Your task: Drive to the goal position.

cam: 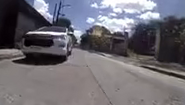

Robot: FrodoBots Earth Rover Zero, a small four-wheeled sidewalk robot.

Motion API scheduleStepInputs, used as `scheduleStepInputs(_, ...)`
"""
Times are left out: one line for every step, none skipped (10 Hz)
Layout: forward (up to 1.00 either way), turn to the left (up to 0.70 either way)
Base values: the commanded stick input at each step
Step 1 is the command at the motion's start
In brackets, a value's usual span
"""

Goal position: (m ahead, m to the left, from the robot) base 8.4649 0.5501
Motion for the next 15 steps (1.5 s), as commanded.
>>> scheduleStepInputs(1.00, 0.14)
scheduleStepInputs(1.00, 0.07)
scheduleStepInputs(1.00, 0.00)
scheduleStepInputs(1.00, 0.00)
scheduleStepInputs(1.00, 0.00)
scheduleStepInputs(1.00, 0.00)
scheduleStepInputs(1.00, 0.00)
scheduleStepInputs(1.00, 0.06)
scheduleStepInputs(1.00, 0.07)
scheduleStepInputs(1.00, 0.07)
scheduleStepInputs(1.00, 0.11)
scheduleStepInputs(1.00, 0.02)
scheduleStepInputs(1.00, 0.12)
scheduleStepInputs(1.00, 0.08)
scheduleStepInputs(1.00, 0.19)
